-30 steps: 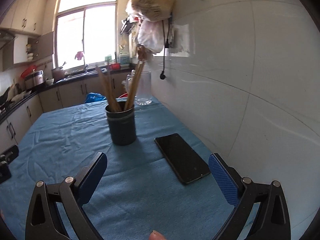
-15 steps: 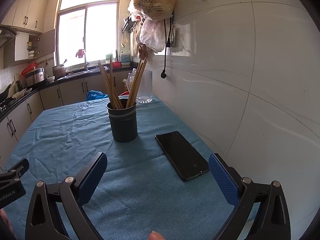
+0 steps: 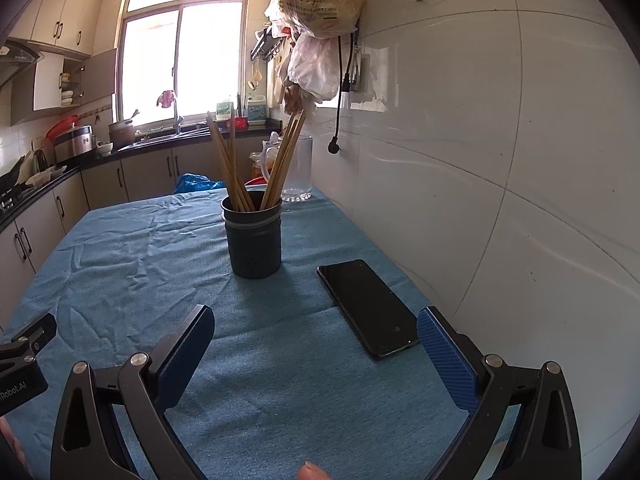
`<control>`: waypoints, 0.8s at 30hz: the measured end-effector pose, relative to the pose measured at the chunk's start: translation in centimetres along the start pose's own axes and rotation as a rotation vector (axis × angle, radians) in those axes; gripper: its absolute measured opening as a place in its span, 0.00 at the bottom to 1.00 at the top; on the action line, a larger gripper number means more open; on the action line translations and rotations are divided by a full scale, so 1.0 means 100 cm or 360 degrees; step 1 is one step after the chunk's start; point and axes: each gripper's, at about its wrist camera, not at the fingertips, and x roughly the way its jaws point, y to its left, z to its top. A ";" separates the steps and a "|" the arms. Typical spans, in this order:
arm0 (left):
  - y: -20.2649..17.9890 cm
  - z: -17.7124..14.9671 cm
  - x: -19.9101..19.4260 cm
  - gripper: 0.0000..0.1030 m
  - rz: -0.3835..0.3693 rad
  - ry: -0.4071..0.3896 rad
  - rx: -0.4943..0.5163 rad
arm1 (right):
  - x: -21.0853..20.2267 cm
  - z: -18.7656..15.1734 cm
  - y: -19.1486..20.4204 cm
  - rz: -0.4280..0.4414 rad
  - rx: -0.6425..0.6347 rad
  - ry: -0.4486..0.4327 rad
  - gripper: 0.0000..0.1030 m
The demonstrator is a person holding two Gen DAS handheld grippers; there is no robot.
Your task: Organize utensils
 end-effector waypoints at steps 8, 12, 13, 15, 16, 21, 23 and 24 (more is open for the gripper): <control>0.001 -0.001 0.003 1.00 0.0001 0.0001 -0.0010 | 0.003 -0.002 0.004 -0.0003 -0.0010 0.0020 1.00; 0.001 -0.001 0.006 1.00 -0.0006 0.0016 -0.0015 | 0.007 -0.003 0.005 -0.0001 -0.0013 0.0040 1.00; 0.001 -0.002 0.006 1.00 -0.0007 0.0015 -0.0015 | 0.008 -0.002 0.005 -0.0001 -0.0013 0.0045 1.00; 0.002 -0.002 0.007 1.00 0.0000 0.0010 -0.0017 | 0.010 -0.003 0.005 0.0001 -0.0010 0.0053 1.00; 0.001 -0.002 0.008 1.00 0.0000 0.0009 -0.0017 | 0.011 -0.003 0.005 0.0001 -0.0010 0.0055 1.00; 0.002 -0.003 0.011 1.00 0.0001 0.0021 -0.0009 | 0.014 -0.004 0.006 0.0000 -0.0016 0.0069 1.00; 0.001 -0.003 0.013 1.00 0.0001 0.0026 -0.0007 | 0.016 -0.005 0.006 0.0000 -0.0018 0.0078 1.00; 0.001 -0.004 0.013 1.00 0.0001 0.0029 -0.0005 | 0.017 -0.005 0.006 -0.0001 -0.0019 0.0081 1.00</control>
